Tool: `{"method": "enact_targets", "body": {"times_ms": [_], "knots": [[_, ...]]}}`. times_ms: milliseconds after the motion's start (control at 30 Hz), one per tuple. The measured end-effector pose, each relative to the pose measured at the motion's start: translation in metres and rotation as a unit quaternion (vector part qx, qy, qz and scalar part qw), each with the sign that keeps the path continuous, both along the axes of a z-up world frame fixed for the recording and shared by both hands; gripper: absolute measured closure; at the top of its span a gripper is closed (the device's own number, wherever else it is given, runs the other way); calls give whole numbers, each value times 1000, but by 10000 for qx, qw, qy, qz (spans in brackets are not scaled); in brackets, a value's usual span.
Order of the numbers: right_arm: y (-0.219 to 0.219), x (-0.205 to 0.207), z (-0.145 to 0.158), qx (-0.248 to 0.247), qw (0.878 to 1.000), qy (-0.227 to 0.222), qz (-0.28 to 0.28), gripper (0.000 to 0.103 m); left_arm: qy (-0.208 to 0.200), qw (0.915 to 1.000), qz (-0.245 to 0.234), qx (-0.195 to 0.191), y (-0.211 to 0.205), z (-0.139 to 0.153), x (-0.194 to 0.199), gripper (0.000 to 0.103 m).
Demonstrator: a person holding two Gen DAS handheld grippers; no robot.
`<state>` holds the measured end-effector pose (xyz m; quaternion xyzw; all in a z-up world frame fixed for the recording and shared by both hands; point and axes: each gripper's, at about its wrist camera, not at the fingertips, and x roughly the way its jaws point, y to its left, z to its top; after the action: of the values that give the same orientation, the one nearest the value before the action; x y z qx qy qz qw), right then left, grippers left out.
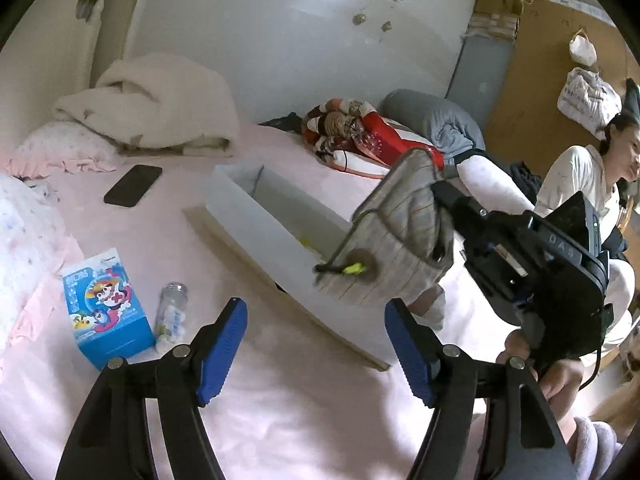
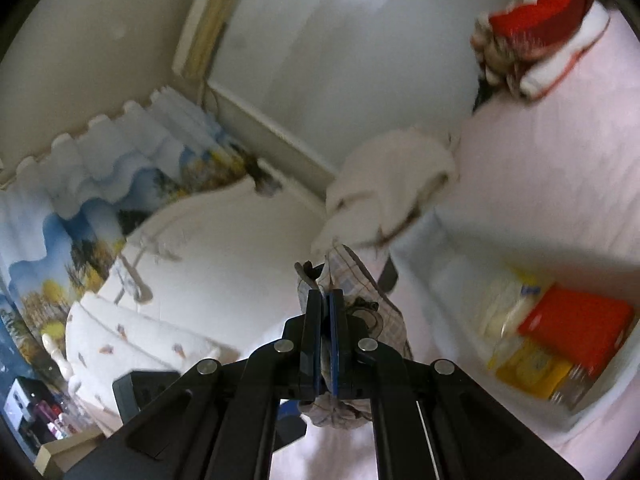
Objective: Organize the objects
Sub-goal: 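Carry the plaid pouch into the white box and open the right gripper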
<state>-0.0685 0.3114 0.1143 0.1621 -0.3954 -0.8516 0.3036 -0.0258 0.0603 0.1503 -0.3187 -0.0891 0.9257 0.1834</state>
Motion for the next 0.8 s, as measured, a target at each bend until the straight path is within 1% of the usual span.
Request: {"method": "enact_targets", "body": {"times_ms": [200, 267, 300, 400, 500, 533, 600, 633, 700, 733, 767, 800], "knots": [[26, 4, 8, 58, 9981, 100, -613, 99, -48, 9999, 92, -42, 1, 2, -3, 33], [32, 6, 9, 285, 9960, 69, -841, 99, 24, 9999, 103, -22, -1, 4, -1, 33], [34, 7, 9, 338, 9957, 49, -866, 99, 45, 9999, 103, -20, -1, 5, 0, 33], [32, 4, 8, 237, 9978, 21, -621, 98, 116, 9999, 65, 61, -4, 9, 2, 33], [20, 2, 8, 338, 9991, 21, -267, 99, 155, 9998, -15, 158, -7, 12, 4, 33], [17, 1, 7, 370, 9991, -3, -203, 99, 165, 9997, -14, 151, -7, 13, 5, 33], [17, 1, 5, 386, 9988, -54, -287, 99, 173, 9998, 21, 77, -7, 14, 6, 33], [20, 2, 4, 374, 9984, -81, -408, 99, 157, 9999, 38, 23, -7, 14, 6, 33], [29, 6, 7, 464, 9949, -71, -887, 99, 128, 9998, 96, -101, -7, 14, 6, 33], [31, 11, 12, 687, 9893, -23, -1289, 99, 111, 9997, 133, -154, -6, 14, 6, 33], [32, 14, 16, 919, 9840, 9, -1529, 99, 92, 9997, 149, -172, -6, 14, 6, 33], [30, 17, 21, 1337, 9737, 57, -1846, 99, 60, 9997, 158, -161, -5, 14, 5, 33]]}}
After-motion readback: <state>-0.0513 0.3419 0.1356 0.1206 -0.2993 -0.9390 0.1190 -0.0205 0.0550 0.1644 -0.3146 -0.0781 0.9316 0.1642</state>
